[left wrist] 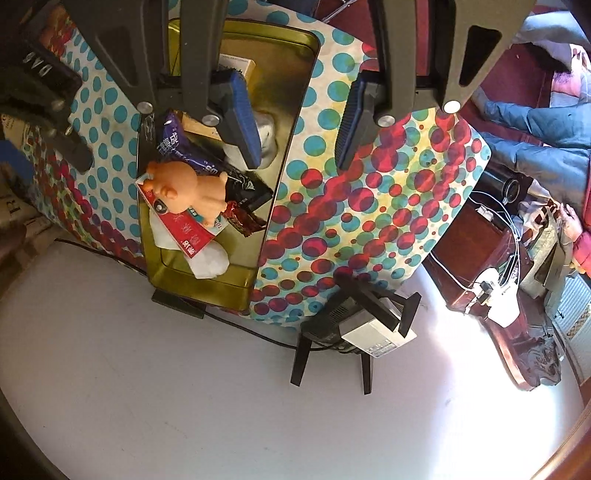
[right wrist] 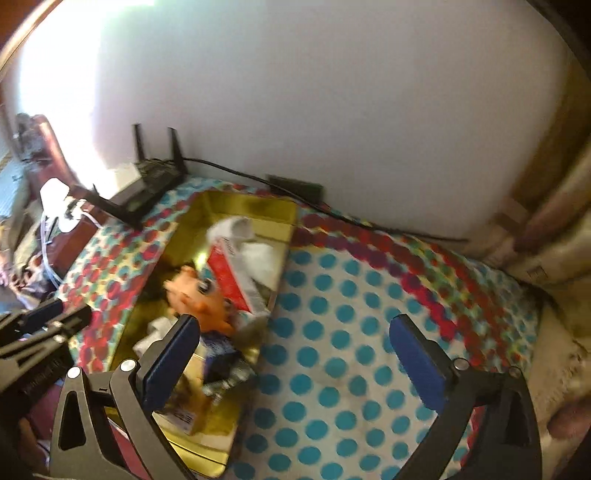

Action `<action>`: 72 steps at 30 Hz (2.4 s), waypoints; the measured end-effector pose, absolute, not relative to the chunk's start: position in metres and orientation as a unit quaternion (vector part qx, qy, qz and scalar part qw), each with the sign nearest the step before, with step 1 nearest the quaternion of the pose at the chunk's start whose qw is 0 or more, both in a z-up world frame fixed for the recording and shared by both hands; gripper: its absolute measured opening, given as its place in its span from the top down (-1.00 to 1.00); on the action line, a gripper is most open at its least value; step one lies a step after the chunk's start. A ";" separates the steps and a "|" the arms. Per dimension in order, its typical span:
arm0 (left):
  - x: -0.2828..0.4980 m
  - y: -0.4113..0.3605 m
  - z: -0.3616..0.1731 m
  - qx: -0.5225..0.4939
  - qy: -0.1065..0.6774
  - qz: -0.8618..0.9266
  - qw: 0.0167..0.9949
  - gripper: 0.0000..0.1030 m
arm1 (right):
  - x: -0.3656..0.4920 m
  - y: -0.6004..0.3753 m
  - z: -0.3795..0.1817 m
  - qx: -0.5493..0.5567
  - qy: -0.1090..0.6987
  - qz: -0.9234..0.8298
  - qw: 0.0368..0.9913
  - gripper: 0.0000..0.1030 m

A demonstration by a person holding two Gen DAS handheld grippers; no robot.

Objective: Organize objects

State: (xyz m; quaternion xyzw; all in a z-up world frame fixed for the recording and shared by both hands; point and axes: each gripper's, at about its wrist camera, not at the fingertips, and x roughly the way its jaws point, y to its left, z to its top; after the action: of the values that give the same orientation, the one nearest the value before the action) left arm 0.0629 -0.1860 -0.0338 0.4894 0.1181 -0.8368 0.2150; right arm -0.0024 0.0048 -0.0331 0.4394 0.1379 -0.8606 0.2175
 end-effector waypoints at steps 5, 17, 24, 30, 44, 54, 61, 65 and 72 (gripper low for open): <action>0.060 -0.177 -0.027 0.487 0.115 -0.841 0.205 0.18 | -0.002 0.007 -0.042 0.458 0.150 -0.850 0.212 -0.99; 0.060 -0.165 -0.017 0.477 0.111 -0.846 0.210 0.18 | 0.002 0.011 -0.041 0.462 0.150 -0.845 0.224 -0.99; 0.059 -0.162 -0.019 0.484 0.114 -0.843 0.204 0.18 | 0.004 0.013 -0.041 0.466 0.151 -0.841 0.227 -0.99; 0.061 -0.167 -0.022 0.488 0.137 -0.836 0.209 0.18 | 0.005 0.013 -0.045 0.473 0.157 -0.836 0.229 -0.99; 0.057 -0.163 -0.025 0.493 0.124 -0.836 0.206 0.18 | 0.009 0.012 -0.048 0.473 0.160 -0.834 0.235 -0.99; 0.058 -0.163 -0.026 0.490 0.135 -0.836 0.208 0.18 | 0.012 0.014 -0.049 0.476 0.162 -0.831 0.238 -0.99; 0.057 -0.162 -0.029 0.494 0.133 -0.834 0.208 0.18 | 0.013 0.014 -0.049 0.477 0.163 -0.830 0.240 -0.99; 0.057 -0.161 -0.029 0.491 0.127 -0.836 0.209 -0.22 | 0.014 0.014 -0.050 0.479 0.164 -0.828 0.242 -0.99; 0.058 -0.162 -0.030 0.486 0.140 -0.839 0.201 -0.27 | 0.014 0.014 -0.050 0.480 0.163 -0.827 0.242 -0.99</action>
State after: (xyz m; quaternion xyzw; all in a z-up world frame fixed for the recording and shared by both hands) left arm 0.0581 -0.1623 -0.0299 0.4856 0.1404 -0.8390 0.2014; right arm 0.0145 0.0137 -0.0504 0.4798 0.1635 -0.8274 0.2419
